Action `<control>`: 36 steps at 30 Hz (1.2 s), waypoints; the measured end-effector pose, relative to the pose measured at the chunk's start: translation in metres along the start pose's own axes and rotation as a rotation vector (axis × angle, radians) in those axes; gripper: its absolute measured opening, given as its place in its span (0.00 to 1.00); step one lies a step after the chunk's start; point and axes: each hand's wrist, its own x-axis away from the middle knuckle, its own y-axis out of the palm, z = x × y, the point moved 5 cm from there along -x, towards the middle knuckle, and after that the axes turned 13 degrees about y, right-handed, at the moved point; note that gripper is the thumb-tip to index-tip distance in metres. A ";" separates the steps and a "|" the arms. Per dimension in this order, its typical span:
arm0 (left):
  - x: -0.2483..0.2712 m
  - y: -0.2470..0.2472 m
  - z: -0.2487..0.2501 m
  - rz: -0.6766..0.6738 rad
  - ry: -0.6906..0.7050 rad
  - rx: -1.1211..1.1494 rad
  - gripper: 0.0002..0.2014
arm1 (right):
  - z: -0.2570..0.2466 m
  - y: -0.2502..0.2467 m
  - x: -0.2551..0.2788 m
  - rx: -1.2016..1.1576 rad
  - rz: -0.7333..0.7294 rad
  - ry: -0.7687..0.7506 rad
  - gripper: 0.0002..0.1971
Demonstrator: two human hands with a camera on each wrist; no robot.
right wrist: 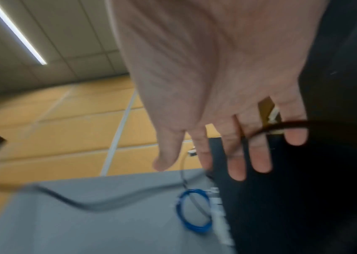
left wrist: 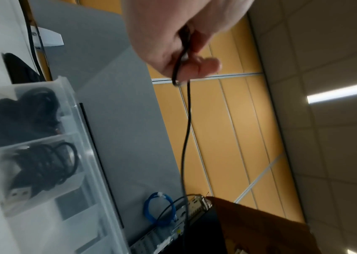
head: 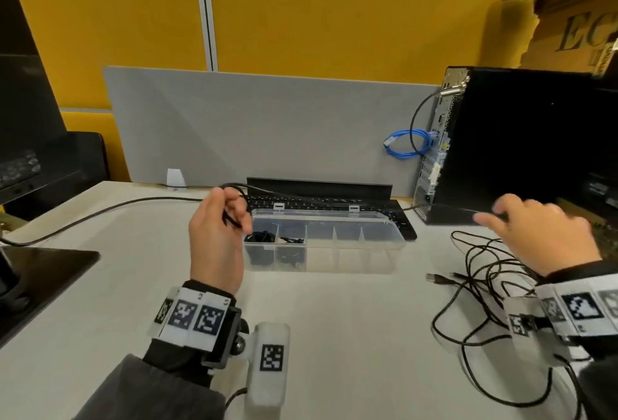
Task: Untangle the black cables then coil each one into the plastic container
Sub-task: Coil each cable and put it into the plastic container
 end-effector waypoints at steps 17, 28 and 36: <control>0.026 0.033 -0.018 -0.318 -0.261 0.114 0.13 | -0.163 0.012 0.148 -0.543 -0.526 -0.861 0.17; 0.050 0.053 -0.011 -0.704 -0.392 -0.089 0.28 | -0.151 -0.024 0.089 -0.769 -0.150 -0.635 0.20; -0.021 -0.040 0.001 0.319 -0.121 0.257 0.15 | -0.079 0.022 0.045 -0.249 -0.551 -0.407 0.16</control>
